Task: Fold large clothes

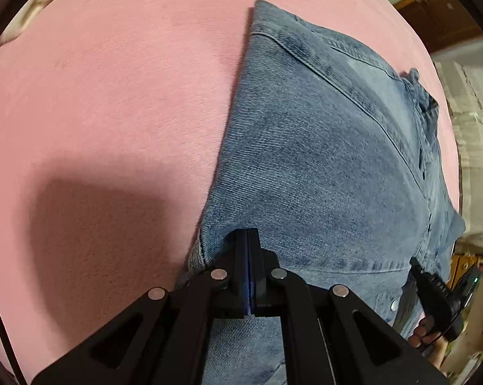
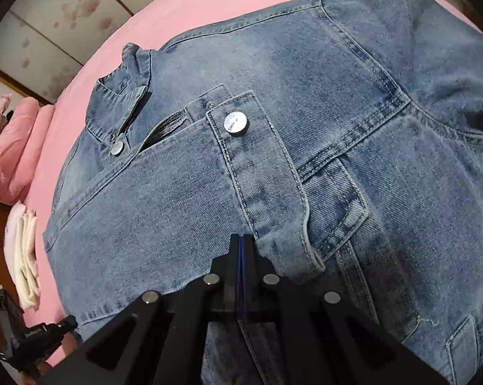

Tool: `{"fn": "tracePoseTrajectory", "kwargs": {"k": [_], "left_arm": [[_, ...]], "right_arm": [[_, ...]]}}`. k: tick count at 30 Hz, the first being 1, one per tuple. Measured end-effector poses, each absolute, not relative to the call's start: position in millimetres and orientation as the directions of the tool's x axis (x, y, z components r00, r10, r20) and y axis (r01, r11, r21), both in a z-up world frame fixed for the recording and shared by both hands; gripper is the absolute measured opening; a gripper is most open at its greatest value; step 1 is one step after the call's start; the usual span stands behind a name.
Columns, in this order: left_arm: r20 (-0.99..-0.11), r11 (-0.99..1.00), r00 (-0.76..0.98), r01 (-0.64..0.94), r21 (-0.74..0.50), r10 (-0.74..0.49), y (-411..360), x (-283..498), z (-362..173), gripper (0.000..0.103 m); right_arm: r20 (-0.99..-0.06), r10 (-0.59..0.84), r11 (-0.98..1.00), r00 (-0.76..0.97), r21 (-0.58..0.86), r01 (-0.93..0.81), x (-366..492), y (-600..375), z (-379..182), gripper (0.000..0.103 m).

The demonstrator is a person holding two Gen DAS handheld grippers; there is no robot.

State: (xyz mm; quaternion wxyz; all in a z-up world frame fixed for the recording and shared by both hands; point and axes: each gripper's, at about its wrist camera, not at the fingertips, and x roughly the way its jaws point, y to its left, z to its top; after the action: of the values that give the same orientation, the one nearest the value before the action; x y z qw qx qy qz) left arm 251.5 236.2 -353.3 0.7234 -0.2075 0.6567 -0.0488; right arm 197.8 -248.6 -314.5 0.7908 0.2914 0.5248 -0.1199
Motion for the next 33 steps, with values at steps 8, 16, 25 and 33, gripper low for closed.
{"fn": "tracePoseTrajectory", "kwargs": {"k": [8, 16, 25, 33], "left_arm": [[-0.891, 0.873, 0.145, -0.182, -0.452, -0.431, 245, 253, -362, 0.001], [-0.937, 0.912, 0.189, -0.239, -0.333, -0.293, 223, 242, -341, 0.008], [-0.986, 0.976, 0.16, -0.216, 0.002, 0.037, 96, 189, -291, 0.102], [-0.984, 0.983, 0.144, -0.165, 0.081, 0.105, -40, 138, -265, 0.102]], "right_arm": [[-0.892, -0.035, 0.842, 0.451, 0.217, 0.494, 193, -229, -312, 0.0], [-0.871, -0.209, 0.889, 0.444, 0.019, 0.457, 201, -198, -304, 0.0], [-0.902, 0.05, 0.975, 0.429, 0.137, 0.175, 203, -213, -273, 0.012], [-0.858, 0.236, 0.965, 0.455, 0.261, -0.01, 153, -277, -238, 0.062]]}}
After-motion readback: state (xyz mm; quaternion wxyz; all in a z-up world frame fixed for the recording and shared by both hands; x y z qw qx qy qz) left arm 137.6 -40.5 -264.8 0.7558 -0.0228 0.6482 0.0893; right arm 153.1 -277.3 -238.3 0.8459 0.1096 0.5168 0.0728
